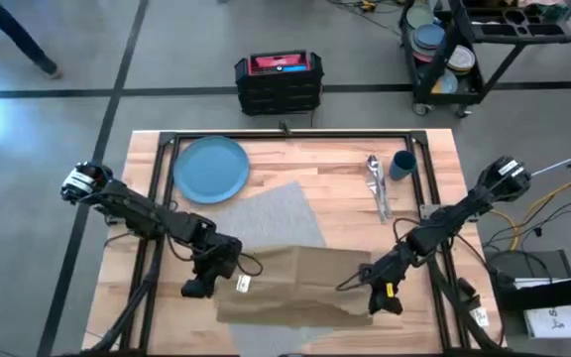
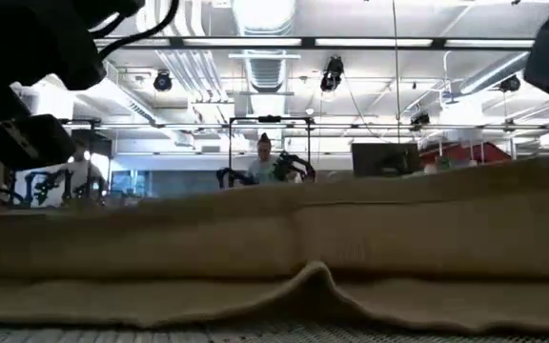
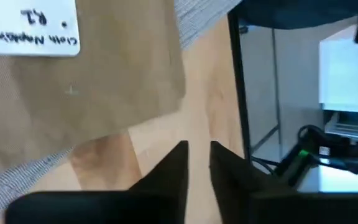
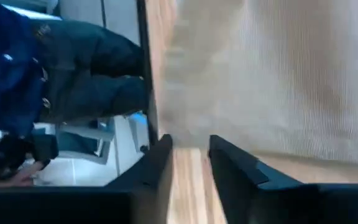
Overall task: Set table place
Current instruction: Fold the brown table napkin
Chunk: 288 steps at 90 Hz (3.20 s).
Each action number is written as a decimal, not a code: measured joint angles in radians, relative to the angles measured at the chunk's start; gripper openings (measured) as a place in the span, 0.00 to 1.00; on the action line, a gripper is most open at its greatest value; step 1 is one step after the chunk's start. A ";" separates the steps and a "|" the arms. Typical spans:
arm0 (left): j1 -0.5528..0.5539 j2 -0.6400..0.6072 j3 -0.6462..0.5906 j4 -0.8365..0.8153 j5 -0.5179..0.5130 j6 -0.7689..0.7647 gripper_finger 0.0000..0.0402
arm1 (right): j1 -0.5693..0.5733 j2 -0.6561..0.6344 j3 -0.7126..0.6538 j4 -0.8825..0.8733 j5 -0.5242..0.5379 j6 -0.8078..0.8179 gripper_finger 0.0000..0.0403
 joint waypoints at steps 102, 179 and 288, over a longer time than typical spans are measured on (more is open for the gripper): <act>0.281 0.187 0.036 0.669 -0.467 -0.254 0.00 | 0.086 0.077 0.100 -0.305 1.020 0.804 0.02; 0.332 0.423 0.271 0.227 -0.400 0.149 0.00 | -0.077 0.079 0.165 -0.750 0.742 0.814 0.00; 0.423 0.342 0.270 0.259 -0.555 0.165 0.00 | -0.988 0.032 0.180 -0.205 0.474 -0.185 0.00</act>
